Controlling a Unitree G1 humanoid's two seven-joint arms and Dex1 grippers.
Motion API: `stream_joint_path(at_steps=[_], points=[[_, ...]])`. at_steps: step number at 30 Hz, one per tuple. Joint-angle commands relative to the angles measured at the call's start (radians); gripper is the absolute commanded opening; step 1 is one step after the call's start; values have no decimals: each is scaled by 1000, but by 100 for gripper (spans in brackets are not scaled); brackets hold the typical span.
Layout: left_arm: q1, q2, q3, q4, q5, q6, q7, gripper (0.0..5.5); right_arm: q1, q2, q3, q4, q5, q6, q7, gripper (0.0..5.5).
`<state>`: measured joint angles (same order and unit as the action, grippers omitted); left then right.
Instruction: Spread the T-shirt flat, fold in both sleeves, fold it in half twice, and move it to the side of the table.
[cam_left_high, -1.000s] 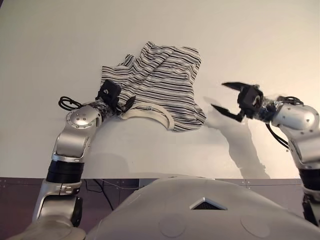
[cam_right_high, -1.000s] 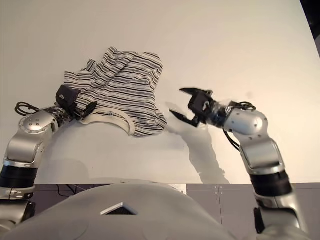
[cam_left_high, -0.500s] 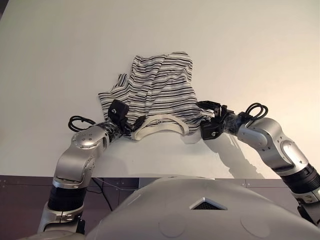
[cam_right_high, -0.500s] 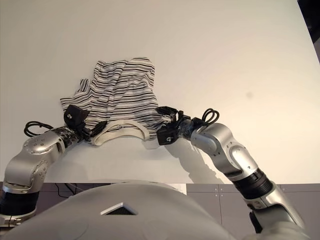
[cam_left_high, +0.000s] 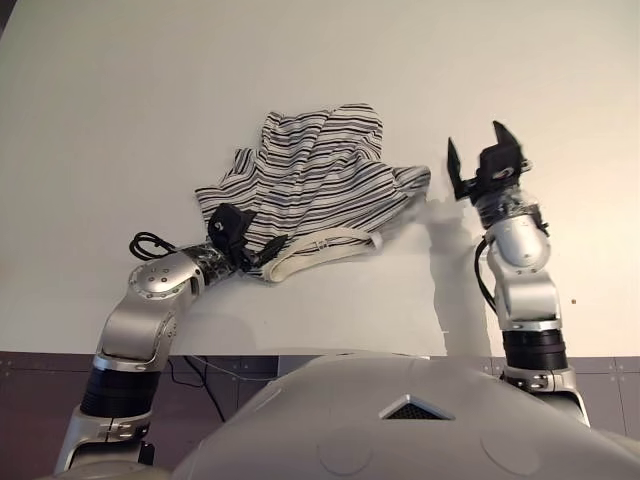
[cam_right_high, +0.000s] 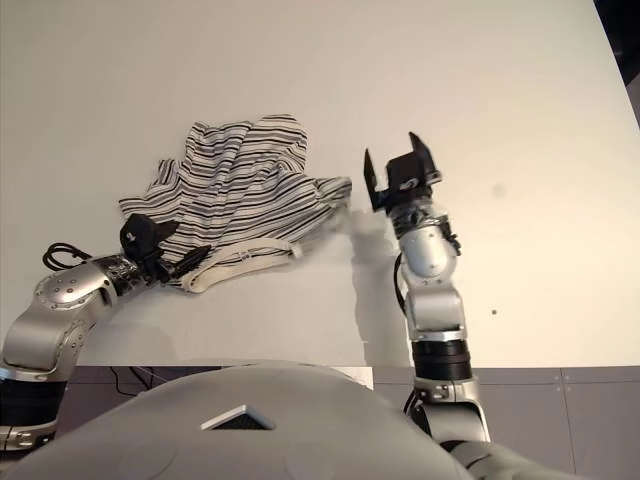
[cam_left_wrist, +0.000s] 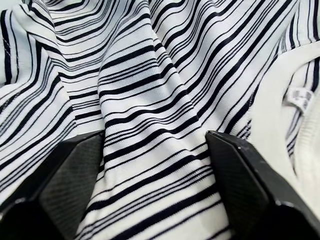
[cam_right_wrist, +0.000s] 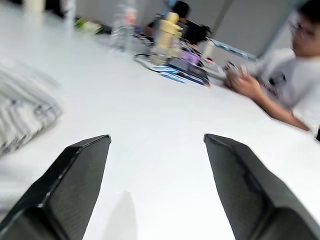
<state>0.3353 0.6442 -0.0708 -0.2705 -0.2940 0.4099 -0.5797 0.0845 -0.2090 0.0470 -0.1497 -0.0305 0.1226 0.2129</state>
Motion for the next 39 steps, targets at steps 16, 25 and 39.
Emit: stream_joint_path(at_steps=[16, 25, 39], points=[[-161, -18, -164, 1188, 231, -487, -54, 360, -133, -238, 332, 179, -271, -253, 301, 345], [-287, -41, -184, 1436, 230, -619, -54, 360, -141, -104, 293, 82, -31, -135, 380, 345], [-257, -77, -241, 1538, 239, -793, -191, 360, -326, 293, -140, 220, 384, 3, -95, 345]])
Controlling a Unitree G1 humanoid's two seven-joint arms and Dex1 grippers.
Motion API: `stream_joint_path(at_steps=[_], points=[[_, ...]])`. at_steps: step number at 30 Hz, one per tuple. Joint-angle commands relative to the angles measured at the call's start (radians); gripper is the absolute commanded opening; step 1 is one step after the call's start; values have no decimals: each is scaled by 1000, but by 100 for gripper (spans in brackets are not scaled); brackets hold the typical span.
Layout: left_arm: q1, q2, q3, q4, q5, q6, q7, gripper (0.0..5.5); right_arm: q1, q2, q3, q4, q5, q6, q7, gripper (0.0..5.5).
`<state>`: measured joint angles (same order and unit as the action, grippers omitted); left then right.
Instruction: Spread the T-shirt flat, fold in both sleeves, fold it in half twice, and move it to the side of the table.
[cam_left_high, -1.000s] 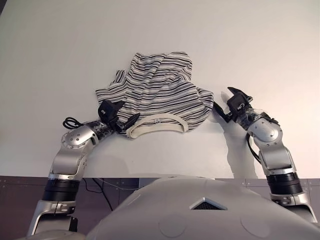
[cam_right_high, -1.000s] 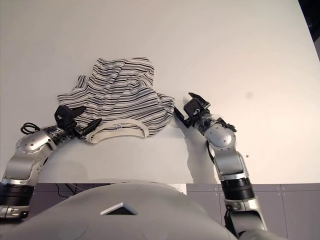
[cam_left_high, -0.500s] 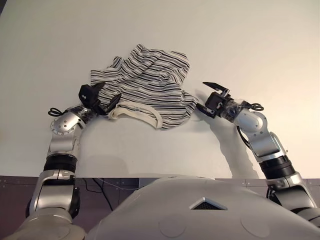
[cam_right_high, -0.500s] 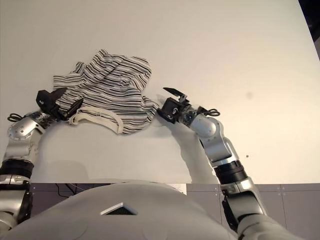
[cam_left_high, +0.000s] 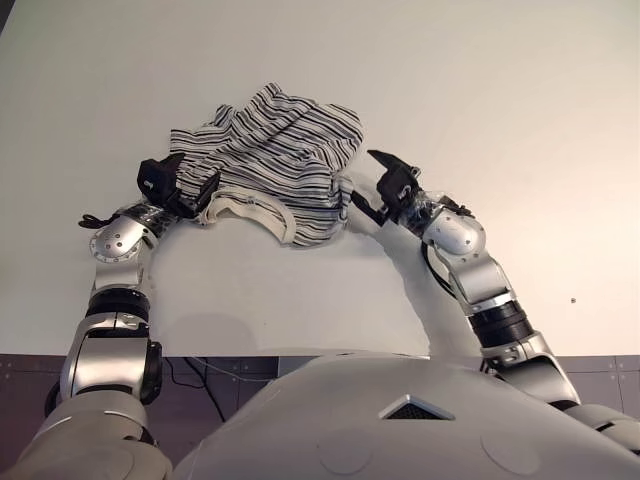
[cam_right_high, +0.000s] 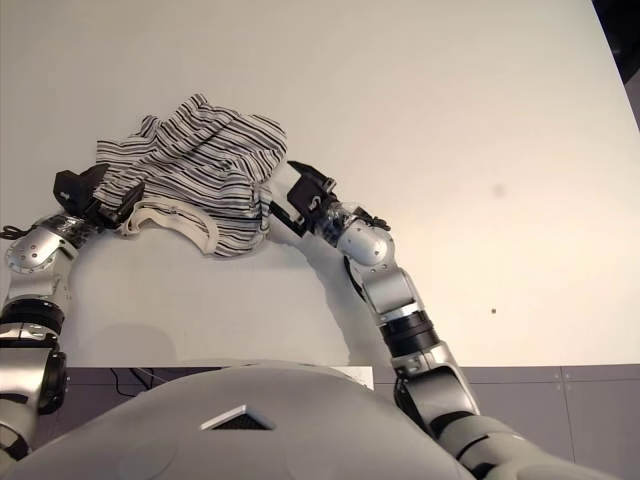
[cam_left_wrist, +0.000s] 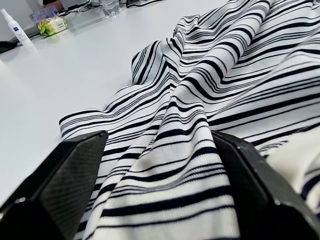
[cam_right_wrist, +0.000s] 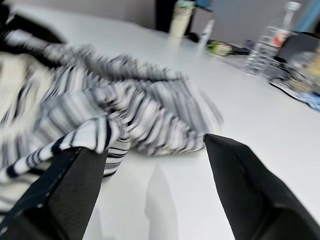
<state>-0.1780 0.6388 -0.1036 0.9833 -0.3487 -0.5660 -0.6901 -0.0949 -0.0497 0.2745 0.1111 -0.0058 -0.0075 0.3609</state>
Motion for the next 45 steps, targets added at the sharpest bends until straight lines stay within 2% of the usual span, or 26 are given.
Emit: stream_joint_path(at_steps=[1, 3, 4, 6, 7, 9, 12, 18, 21, 22, 23, 24, 25, 27, 28, 31, 34, 37, 39, 42, 45], points=[[257, -73, -210, 289, 293, 174, -85, 360, -170, 127, -453, -79, 470, 161, -276, 345], [249, -85, -196, 295, 274, 158, -92, 360, -178, 82, -539, -183, 648, 236, -266, 345], [239, -94, -181, 294, 256, 151, -101, 360, -160, 48, -523, -242, 672, 288, -233, 345], [223, -112, -152, 287, 217, 136, -141, 360, -99, -86, -312, -298, 471, 354, -120, 345], [223, -119, -142, 281, 200, 124, -170, 360, -74, -171, -144, -276, 309, 336, -46, 345], [227, -123, -146, 274, 198, 98, -210, 360, -48, -259, 75, -232, 141, 295, 64, 345], [231, -106, -165, 269, 216, 56, -277, 360, -58, -274, 201, -207, 87, 293, 162, 345], [173, -96, -156, 284, 226, 17, -297, 360, -105, -328, 240, -71, -43, 369, 198, 345], [148, -124, -120, 278, 184, 8, -301, 360, -51, -419, 217, -31, -104, 373, 190, 345], [263, -4, -139, -260, 12, 233, -212, 360, -1, -484, 197, -51, -120, 361, 197, 345], [357, 95, -155, -701, -135, 417, -120, 360, 45, -541, 175, -78, -125, 348, 212, 345], [408, 158, -170, -1018, -240, 561, -38, 360, 113, -607, 135, -145, -102, 333, 247, 345], [435, 189, -184, -1225, -307, 655, 31, 360, 194, -666, 75, -259, -27, 309, 313, 345], [447, 188, -185, -1350, -351, 724, 96, 360, 295, -708, -47, -485, 168, 316, 426, 345], [472, 184, -179, -1395, -354, 746, 118, 360, 288, -692, -95, -547, 241, 336, 441, 345], [496, 162, -139, -1450, -343, 821, 150, 360, 183, -632, -245, -587, 357, 389, 376, 345], [457, 150, -55, -1508, -374, 910, 204, 360, 181, -707, -336, -560, 361, 336, 424, 345], [401, 147, 51, -1564, -460, 993, 263, 360, 292, -854, -227, -505, 123, 149, 496, 345], [367, 173, 93, -1586, -444, 1051, 278, 360, 311, -891, -93, -442, -77, 16, 484, 345], [310, 208, 93, -1518, -312, 1087, 289, 360, 212, -812, 57, -305, -331, -93, 377, 345], [290, 177, 73, -1453, -189, 1077, 316, 360, 76, -656, 145, -138, -410, -159, 281, 345]])
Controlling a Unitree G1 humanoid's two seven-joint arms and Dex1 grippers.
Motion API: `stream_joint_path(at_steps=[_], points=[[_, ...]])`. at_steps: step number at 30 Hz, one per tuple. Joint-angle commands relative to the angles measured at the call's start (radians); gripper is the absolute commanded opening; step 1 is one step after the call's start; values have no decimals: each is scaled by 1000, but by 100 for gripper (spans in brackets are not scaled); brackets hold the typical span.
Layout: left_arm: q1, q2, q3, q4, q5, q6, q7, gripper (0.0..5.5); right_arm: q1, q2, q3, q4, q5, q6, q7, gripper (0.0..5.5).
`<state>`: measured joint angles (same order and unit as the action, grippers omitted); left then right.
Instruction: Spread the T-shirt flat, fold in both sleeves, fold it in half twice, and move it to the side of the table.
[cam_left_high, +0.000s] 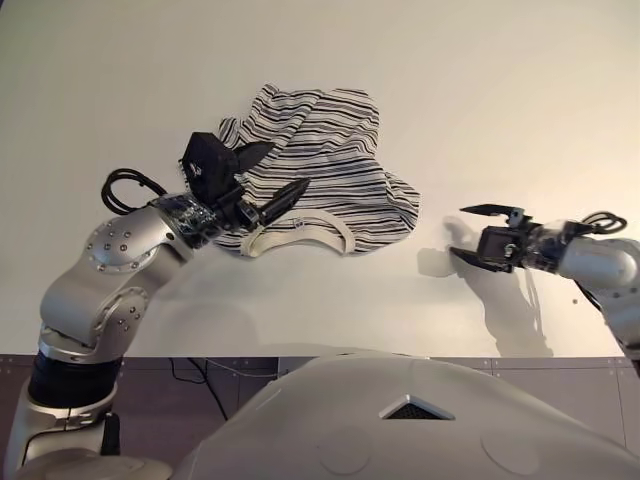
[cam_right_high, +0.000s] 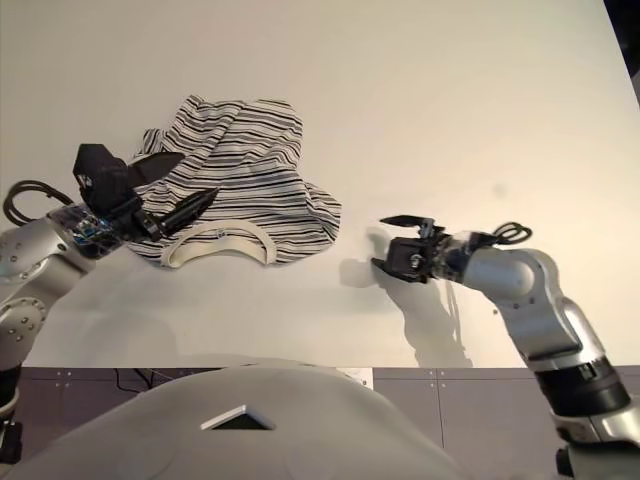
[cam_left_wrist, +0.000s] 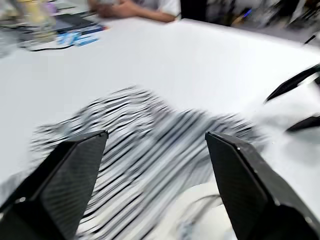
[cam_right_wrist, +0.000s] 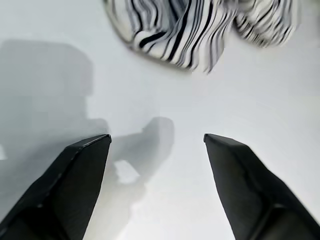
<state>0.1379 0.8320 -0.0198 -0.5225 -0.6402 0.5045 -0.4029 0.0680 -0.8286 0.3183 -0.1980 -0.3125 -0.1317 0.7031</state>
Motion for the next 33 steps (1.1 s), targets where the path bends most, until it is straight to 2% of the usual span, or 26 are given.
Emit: stream_joint_path(at_steps=[1, 6, 9, 13, 16, 18, 20, 23, 25, 27, 29, 31, 33], points=[[-45, -39, -16, 75, 129, 8, 43, 360, -118, 167, 117, 214, -113, -44, -90, 345], [-93, -127, -34, 161, 241, -2, 80, 360, -253, 343, 150, 338, -56, -101, -130, 345], [-75, -83, -117, 250, 358, 0, 21, 360, -287, 406, 105, 349, 38, -81, -119, 345], [16, -6, -246, 304, 492, -43, -105, 360, -250, 449, -22, 246, 266, 42, -76, 345], [65, 2, -284, 338, 531, -80, -162, 360, -277, 559, -76, 298, 347, 90, -151, 345], [64, 3, -293, 373, 560, -104, -178, 360, -313, 637, -126, 389, 371, 118, -246, 345], [57, 1, -271, 384, 560, -127, -190, 360, -326, 665, -231, 435, 388, 160, -383, 345], [59, -26, -236, 363, 544, -148, -173, 360, -255, 640, -432, 301, 488, 254, -496, 345], [70, -57, -215, 336, 538, -154, -146, 360, -169, 603, -488, 118, 561, 338, -467, 345], [74, -76, -198, 312, 530, -166, -141, 360, -113, 558, -472, -29, 603, 407, -410, 345], [87, -82, -186, 270, 517, -191, -159, 360, -131, 516, -379, -83, 548, 425, -359, 345], [104, -93, -171, 230, 513, -200, -156, 360, -237, 477, -198, 18, 365, 369, -316, 345], [89, -103, -171, 233, 523, -193, -156, 360, -316, 472, -69, 152, 240, 307, -285, 345]])
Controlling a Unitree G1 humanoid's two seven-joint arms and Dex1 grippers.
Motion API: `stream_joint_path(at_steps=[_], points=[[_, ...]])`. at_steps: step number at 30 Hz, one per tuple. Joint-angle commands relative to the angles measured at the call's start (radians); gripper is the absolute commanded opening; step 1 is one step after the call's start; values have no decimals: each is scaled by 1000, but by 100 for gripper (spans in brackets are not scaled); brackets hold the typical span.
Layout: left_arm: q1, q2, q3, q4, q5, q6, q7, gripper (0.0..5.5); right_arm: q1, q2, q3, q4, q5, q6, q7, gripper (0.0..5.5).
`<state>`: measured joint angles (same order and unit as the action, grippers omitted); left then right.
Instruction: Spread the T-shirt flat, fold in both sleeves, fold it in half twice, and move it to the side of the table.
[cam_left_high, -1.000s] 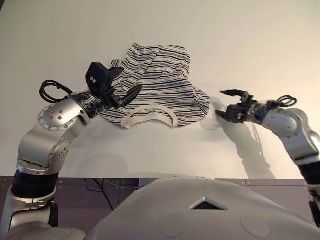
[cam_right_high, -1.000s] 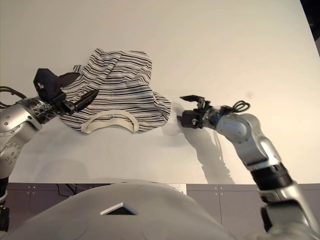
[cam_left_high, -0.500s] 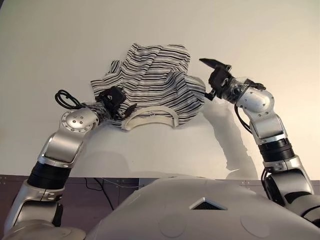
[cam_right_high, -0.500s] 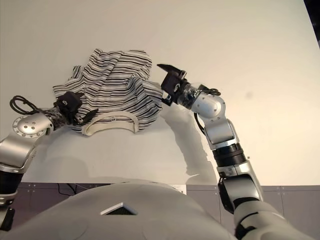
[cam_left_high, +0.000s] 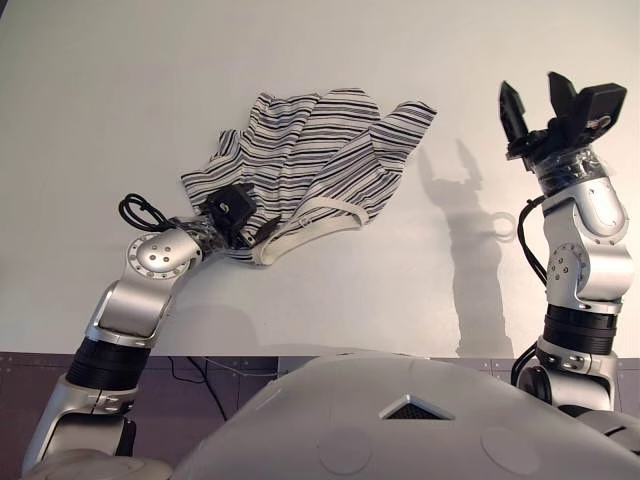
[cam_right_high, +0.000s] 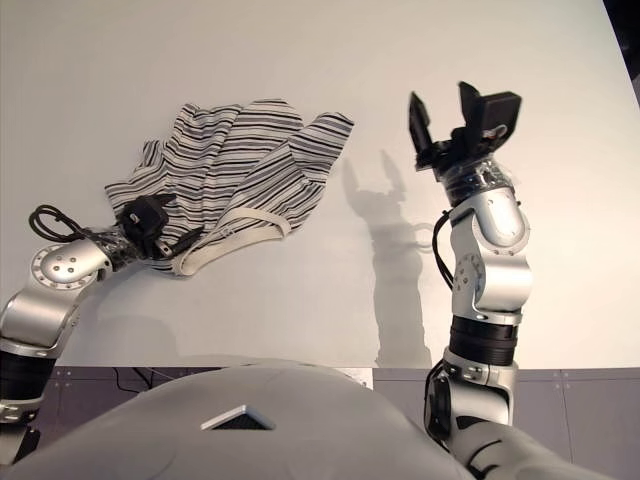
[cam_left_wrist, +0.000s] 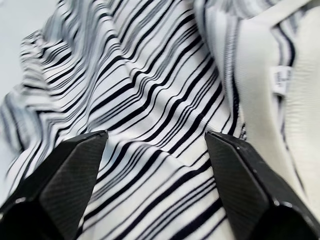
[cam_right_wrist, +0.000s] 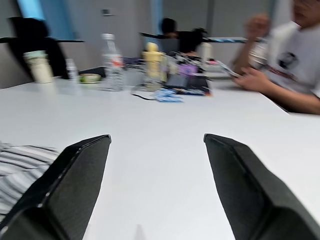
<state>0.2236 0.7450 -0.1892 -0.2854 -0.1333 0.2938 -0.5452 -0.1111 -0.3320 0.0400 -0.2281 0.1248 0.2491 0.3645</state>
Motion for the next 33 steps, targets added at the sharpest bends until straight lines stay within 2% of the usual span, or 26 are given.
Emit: stream_joint_path(at_steps=[1, 4, 6, 10, 12, 14, 17, 20, 22, 24, 26, 28, 30, 33], points=[[-4, -16, -6, 8, 29, 13, -15, 360, -166, -22, 265, 260, -253, -105, 63, 345], [-37, -21, -16, 59, 71, -10, -16, 360, -198, -53, 445, 533, -449, -167, 80, 345], [-56, -29, -3, 96, 103, -21, 12, 360, -160, -116, 475, 553, -520, -184, 81, 345], [-45, -64, -1, 115, 134, -26, 44, 360, 24, -320, 377, 297, -518, -142, 169, 345], [-47, -101, 7, 102, 137, -34, 74, 360, 102, -378, 310, 144, -473, -65, 231, 345], [-63, -130, 22, 98, 145, -46, 104, 360, 136, -374, 255, 9, -436, 24, 255, 345], [-96, -157, 69, 75, 156, -96, 147, 360, 102, -266, 154, -169, -318, 143, 228, 345], [-88, -142, 185, -36, 102, -97, 140, 360, 58, -183, 22, -321, -144, 248, 230, 345], [-6, -77, 244, -111, 96, -105, 77, 360, 82, -241, -1, -306, -178, 155, 231, 345], [116, 27, 279, -135, 103, -161, -46, 360, 169, -358, 22, -247, -339, -42, 188, 345], [270, 183, 293, -64, 248, -383, -117, 385, 295, -483, 70, -197, -501, -306, 143, 346], [398, 283, 317, 3, 347, -576, -155, 413, 360, -580, 123, -134, -605, -495, 131, 346], [386, 349, 302, 87, 387, -699, -175, 438, 385, -610, 156, -86, -679, -581, 109, 346], [249, 381, 227, 222, 481, -826, -155, 486, 361, -608, 190, -15, -746, -661, 85, 346]])
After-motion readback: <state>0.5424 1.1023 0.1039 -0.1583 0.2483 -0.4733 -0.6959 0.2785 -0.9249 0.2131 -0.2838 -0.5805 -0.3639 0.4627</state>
